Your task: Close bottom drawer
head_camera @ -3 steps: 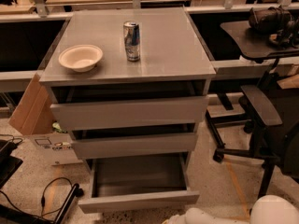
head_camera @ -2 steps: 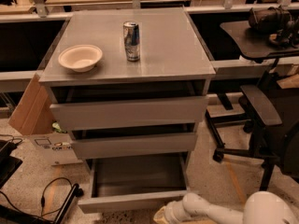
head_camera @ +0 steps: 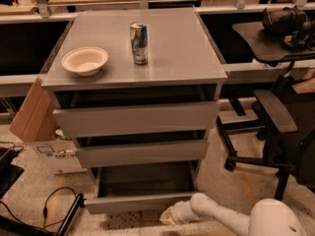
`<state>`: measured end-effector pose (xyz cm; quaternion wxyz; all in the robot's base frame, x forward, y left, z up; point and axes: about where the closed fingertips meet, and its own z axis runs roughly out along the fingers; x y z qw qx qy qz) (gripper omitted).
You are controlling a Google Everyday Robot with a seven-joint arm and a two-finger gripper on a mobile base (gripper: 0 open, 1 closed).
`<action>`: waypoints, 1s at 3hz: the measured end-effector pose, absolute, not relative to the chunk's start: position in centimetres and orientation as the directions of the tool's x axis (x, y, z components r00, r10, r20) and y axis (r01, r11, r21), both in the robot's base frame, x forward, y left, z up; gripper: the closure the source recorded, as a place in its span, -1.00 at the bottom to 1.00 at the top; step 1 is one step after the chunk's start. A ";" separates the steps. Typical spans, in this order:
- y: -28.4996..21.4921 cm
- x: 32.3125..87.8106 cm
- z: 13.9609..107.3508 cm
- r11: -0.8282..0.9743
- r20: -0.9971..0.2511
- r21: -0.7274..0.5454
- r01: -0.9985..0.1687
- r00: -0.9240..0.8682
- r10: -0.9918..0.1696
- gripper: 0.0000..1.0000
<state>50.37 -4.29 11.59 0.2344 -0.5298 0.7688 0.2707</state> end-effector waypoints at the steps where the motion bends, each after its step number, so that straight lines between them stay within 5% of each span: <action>1: -4.5 54.8 11.7 0.311 -0.667 0.143 -0.940 -0.323 -0.671 1.00; 3: -5.4 59.0 12.5 0.348 -0.683 0.106 -0.931 -0.323 -0.655 1.00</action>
Offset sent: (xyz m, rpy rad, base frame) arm 0.1952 -0.0323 0.0212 0.0280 -0.1601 -0.1484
